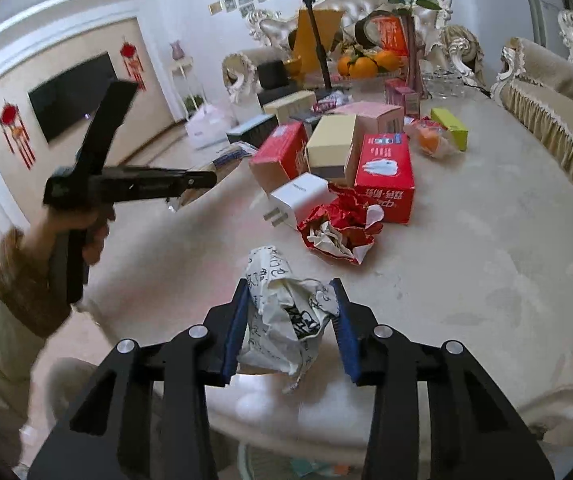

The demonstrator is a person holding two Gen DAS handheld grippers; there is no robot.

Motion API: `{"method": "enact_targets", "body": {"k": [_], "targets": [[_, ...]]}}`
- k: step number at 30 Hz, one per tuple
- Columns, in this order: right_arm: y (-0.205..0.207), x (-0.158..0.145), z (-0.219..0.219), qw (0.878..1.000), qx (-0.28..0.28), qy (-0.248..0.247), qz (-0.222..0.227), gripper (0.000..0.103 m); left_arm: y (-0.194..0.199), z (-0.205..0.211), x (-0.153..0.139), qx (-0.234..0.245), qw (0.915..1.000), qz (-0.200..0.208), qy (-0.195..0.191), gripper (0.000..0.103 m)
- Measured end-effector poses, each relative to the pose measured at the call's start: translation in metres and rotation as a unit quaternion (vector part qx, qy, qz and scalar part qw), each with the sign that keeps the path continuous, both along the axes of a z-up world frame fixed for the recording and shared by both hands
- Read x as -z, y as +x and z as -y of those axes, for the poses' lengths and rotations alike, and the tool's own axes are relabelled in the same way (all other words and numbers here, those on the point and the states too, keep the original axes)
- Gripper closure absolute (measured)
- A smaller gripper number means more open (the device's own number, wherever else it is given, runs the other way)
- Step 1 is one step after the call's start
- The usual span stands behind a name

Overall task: Collect trash
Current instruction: 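Carry the bread packet and crumpled paper to the wastebasket and release both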

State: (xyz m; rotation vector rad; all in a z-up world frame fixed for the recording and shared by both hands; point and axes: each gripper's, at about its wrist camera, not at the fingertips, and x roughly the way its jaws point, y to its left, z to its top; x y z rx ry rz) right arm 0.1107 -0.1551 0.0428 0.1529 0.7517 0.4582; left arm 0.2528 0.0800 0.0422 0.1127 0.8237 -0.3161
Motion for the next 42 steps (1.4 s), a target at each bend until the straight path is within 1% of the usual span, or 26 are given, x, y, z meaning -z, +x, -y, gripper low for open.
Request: {"method": "enact_targets", "body": {"k": [2, 4, 5, 6, 8, 9, 11, 12, 14, 16, 17, 18, 19, 21, 22, 24, 30, 31, 32, 33, 34, 36, 38, 40, 42], "targets": [[-0.009, -0.009, 0.012, 1.0, -0.002, 0.02, 0.006, 0.065, -0.03, 0.003, -0.016, 0.004, 0.9996, 0.024, -0.017, 0.073], [-0.019, -0.018, 0.024, 0.999, -0.001, 0.037, 0.013, 0.065, -0.074, 0.012, -0.034, 0.009, 0.998, 0.057, -0.025, 0.073], [-0.026, -0.022, 0.031, 0.999, 0.0, 0.046, 0.017, 0.065, -0.09, 0.016, -0.038, 0.012, 0.9973, 0.066, -0.028, 0.073], [-0.034, -0.025, 0.037, 0.998, -0.002, 0.052, 0.019, 0.065, -0.116, 0.022, -0.043, 0.014, 0.9963, 0.08, -0.028, 0.073], [-0.048, -0.027, 0.044, 0.998, -0.01, 0.052, 0.02, 0.065, -0.158, 0.033, -0.044, 0.016, 0.9955, 0.089, -0.029, 0.073], [-0.057, -0.027, 0.047, 0.999, -0.014, 0.049, 0.019, 0.065, -0.183, 0.041, -0.039, 0.019, 0.9954, 0.087, -0.034, 0.073], [-0.076, -0.02, 0.053, 0.999, -0.02, 0.043, 0.002, 0.065, -0.214, 0.051, -0.024, 0.026, 0.9962, 0.062, -0.055, 0.073], [-0.084, -0.015, 0.055, 0.999, -0.022, 0.042, -0.01, 0.065, -0.229, 0.058, -0.007, 0.03, 0.9966, 0.032, -0.069, 0.073], [-0.1, 0.005, 0.057, 0.998, -0.026, 0.035, -0.049, 0.065, -0.251, 0.072, 0.028, 0.03, 0.9958, -0.025, -0.084, 0.073], [-0.109, 0.034, 0.057, 0.995, -0.023, 0.026, -0.095, 0.065, -0.257, 0.083, 0.064, 0.033, 0.9921, -0.083, -0.087, 0.073], [-0.11, 0.049, 0.056, 0.993, -0.019, 0.021, -0.116, 0.065, -0.261, 0.089, 0.081, 0.031, 0.9907, -0.106, -0.08, 0.073], [-0.109, 0.072, 0.056, 0.989, -0.013, 0.016, -0.145, 0.065, -0.263, 0.098, 0.102, 0.035, 0.9891, -0.131, -0.058, 0.073], [-0.107, 0.089, 0.057, 0.985, -0.006, 0.013, -0.169, 0.065, -0.261, 0.103, 0.117, 0.037, 0.9872, -0.149, -0.044, 0.073], [-0.101, 0.117, 0.059, 0.979, 0.008, 0.014, -0.205, 0.065, -0.256, 0.109, 0.141, 0.034, 0.9831, -0.178, -0.029, 0.073], [-0.1, 0.123, 0.06, 0.977, 0.012, 0.012, -0.212, 0.065, -0.252, 0.11, 0.146, 0.035, 0.9822, -0.183, -0.027, 0.073], [-0.095, 0.131, 0.059, 0.977, 0.022, -0.007, -0.213, 0.065, -0.248, 0.112, 0.154, 0.034, 0.9823, -0.183, -0.022, 0.073], [-0.088, 0.142, 0.052, 0.977, 0.019, -0.018, -0.213, 0.065, -0.244, 0.113, 0.166, 0.031, 0.9819, -0.186, -0.022, 0.072], [-0.088, 0.142, 0.05, 0.977, 0.018, -0.017, -0.211, 0.064, -0.243, 0.114, 0.167, 0.029, 0.9813, -0.189, -0.023, 0.068], [-0.087, 0.145, 0.05, 0.978, 0.016, -0.016, -0.209, 0.063, -0.242, 0.114, 0.167, 0.027, 0.9813, -0.189, -0.023, 0.059], [-0.086, 0.145, 0.049, 0.978, 0.016, -0.016, -0.208, 0.055, -0.241, 0.114, 0.166, 0.02, 0.9819, -0.187, -0.023, 0.035], [-0.085, 0.145, 0.048, 0.978, 0.018, -0.019, -0.205, 0.047, -0.24, 0.113, 0.164, 0.014, 0.9829, -0.182, -0.024, 0.022], [-0.086, 0.144, 0.047, 0.98, 0.029, -0.037, -0.192, 0.034, -0.238, 0.11, 0.16, 0.001, 0.986, -0.165, -0.025, 0.021], [-0.089, 0.144, 0.051, 0.981, 0.034, -0.044, -0.187, 0.034, -0.238, 0.106, 0.156, -0.01, 0.9883, -0.15, -0.023, 0.021], [-0.091, 0.143, 0.056, 0.981, 0.039, -0.043, -0.185, 0.034, -0.237, 0.103, 0.153, -0.015, 0.9891, -0.144, -0.026, 0.017], [-0.092, 0.141, 0.059, 0.981, 0.044, -0.044, -0.184, 0.034, -0.237, 0.1, 0.152, -0.021, 0.9889, -0.144, -0.028, 0.017]]}}
